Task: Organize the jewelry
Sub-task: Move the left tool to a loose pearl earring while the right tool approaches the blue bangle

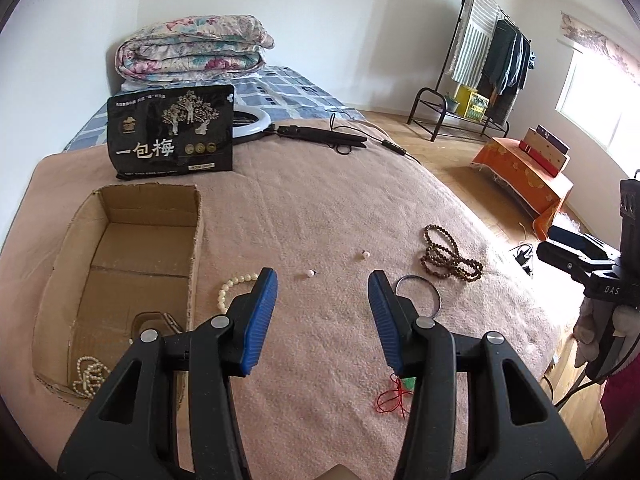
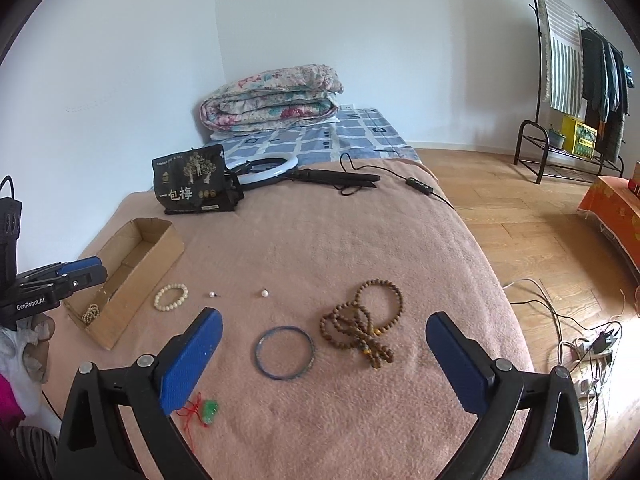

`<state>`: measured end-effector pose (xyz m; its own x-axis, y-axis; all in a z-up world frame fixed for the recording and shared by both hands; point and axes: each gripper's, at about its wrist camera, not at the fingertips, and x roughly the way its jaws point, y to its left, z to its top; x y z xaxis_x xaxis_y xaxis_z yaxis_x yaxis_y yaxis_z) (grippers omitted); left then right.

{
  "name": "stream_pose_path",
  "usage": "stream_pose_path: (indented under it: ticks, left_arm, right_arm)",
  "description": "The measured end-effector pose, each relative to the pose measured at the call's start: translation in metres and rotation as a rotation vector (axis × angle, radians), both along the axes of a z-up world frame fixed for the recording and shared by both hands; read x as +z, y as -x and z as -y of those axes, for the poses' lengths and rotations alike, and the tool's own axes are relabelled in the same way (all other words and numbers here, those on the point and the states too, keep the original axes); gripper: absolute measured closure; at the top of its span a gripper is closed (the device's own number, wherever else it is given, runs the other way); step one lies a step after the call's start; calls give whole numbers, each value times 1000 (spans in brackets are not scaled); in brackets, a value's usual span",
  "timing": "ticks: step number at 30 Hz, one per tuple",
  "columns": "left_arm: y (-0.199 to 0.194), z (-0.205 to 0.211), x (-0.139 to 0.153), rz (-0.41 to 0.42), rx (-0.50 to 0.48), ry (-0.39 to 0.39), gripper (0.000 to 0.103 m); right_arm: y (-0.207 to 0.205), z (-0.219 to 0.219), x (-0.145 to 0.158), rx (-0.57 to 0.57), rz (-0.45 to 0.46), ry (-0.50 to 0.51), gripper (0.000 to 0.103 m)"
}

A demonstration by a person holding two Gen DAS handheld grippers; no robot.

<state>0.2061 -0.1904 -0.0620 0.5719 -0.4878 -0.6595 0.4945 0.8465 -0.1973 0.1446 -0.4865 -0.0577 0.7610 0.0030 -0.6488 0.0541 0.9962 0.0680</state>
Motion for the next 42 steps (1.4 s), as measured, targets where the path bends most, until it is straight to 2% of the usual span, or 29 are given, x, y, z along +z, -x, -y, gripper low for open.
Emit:
stream_pose_path:
  ticks: [6,9,11,18,21,24,25,34,36,42]
  left_arm:
    - [-9,28,-22,-25,-29,-22,55]
    - [-15,38,-34,-44,-37,-25,55]
    - [-18,44,-42,-53,-40,-26,55]
    - [-32,55,-64,-70,-33,-44,55]
    - [-40,59,-75,-78,-23,-58,55]
    - [-50,63,-85,-88,-6,-70,59]
    - [-53,64,-88,-93,-1,-75,62]
    - [-79,71,-112,-120,33,-94,62]
    - [-83,71,-116,-127,37,-95,68]
    - [-88,74,-120,-125,25,-99,69]
  right_arm:
    - [2,13,-21,13,-49,7,10]
    - [1,14,-31,24,-63,-9,20]
    - [-1,14,-39,30,-75,-25,23]
    - [-12,-1,-67,116,-109,-43,23]
    - [-17,-12,-79,154,-120,-25,16]
    - [-23,-20,-89,183,-125,-15,15]
    - [-26,-22,-93,189,-129,-16,15]
    - [-48,-34,-119,220,-180,-7,15]
    - [-52,-36,-123,220,-190,2,15]
    - [-62,-42,-129,226,-207,24,15]
